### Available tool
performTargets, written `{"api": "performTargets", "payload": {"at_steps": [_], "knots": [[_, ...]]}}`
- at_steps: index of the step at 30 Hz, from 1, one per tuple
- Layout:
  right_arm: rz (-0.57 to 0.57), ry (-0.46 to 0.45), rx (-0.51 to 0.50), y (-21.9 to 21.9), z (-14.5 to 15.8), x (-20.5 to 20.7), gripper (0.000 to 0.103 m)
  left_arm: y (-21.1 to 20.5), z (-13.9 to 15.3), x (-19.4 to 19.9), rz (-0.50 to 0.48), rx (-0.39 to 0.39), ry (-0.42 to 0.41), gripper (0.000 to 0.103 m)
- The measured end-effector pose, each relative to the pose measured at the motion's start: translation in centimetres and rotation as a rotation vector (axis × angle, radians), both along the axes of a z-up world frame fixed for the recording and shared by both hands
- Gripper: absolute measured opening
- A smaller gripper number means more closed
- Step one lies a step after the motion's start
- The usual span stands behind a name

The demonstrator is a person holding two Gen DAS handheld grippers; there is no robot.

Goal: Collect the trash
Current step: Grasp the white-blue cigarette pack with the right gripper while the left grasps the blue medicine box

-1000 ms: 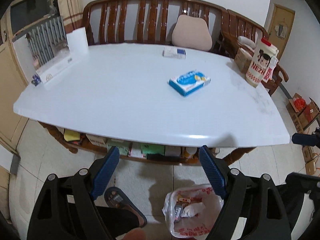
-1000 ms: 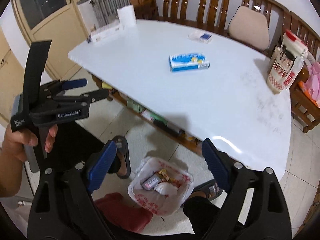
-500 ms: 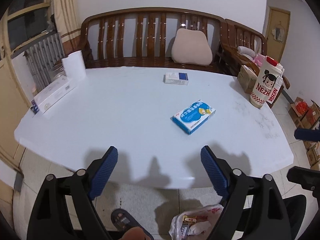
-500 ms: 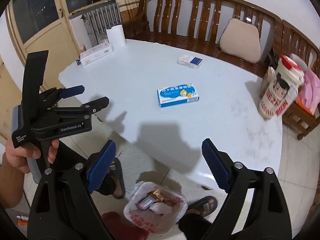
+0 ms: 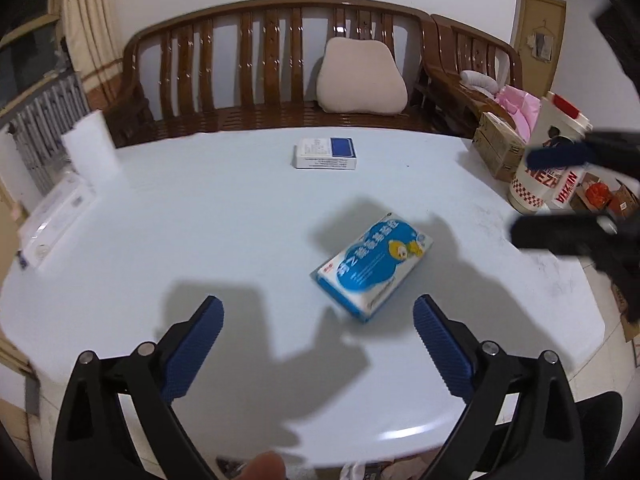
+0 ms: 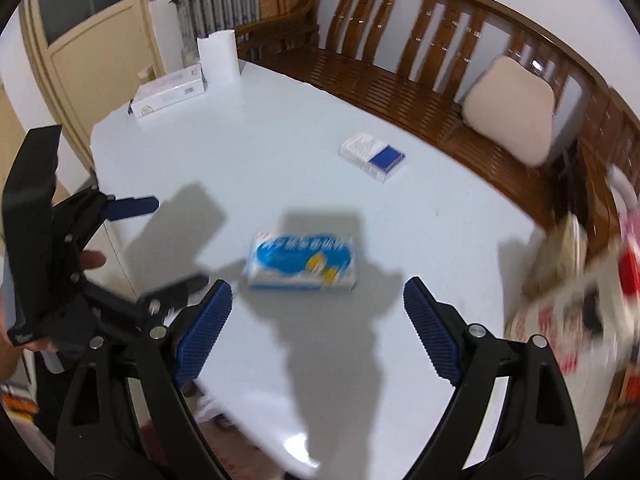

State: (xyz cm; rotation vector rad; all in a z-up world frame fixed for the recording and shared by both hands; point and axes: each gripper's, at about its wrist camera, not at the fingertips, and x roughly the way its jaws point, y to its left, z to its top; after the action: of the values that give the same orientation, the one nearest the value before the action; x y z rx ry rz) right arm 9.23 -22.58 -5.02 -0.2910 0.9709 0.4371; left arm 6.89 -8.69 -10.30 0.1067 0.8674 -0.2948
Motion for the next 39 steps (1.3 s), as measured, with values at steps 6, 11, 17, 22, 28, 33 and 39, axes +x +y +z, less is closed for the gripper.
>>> {"api": "performTargets", "payload": {"at_steps": [6,11,17,22,28,33,39], "knots": [[0.089,0.0,-0.058,0.3,-1.8,7.7,0.086,-1.6,-1.8,3.4,-0.027,0.006,0.026,0.094],[0.134,0.015,-0.066,0.4,-3.2,13.0,0.086,-2.8,-3.1,5.3,-0.038,0.007,0.047,0.094],[0.216,0.046,-0.097,1.6,-5.2,17.3,0.086,-4.4,-4.3,6.7,-0.071,-0.001,0.063,0.094],[0.268,0.074,-0.098,2.5,-6.9,20.1,0.086,-5.0,-5.3,7.9,-0.072,-0.001,0.08,0.094],[0.331,0.113,-0.102,3.5,-8.6,22.3,0.086,-5.2,-6.1,8.8,-0.069,-0.006,0.096,0.094],[0.375,0.152,-0.11,3.9,-9.9,23.6,0.087,-6.1,-6.3,8.8,-0.092,-0.007,0.097,0.094],[0.395,0.162,-0.119,4.3,-11.1,25.0,0.091,-6.7,-6.3,8.2,-0.125,-0.02,0.111,0.094]]}}
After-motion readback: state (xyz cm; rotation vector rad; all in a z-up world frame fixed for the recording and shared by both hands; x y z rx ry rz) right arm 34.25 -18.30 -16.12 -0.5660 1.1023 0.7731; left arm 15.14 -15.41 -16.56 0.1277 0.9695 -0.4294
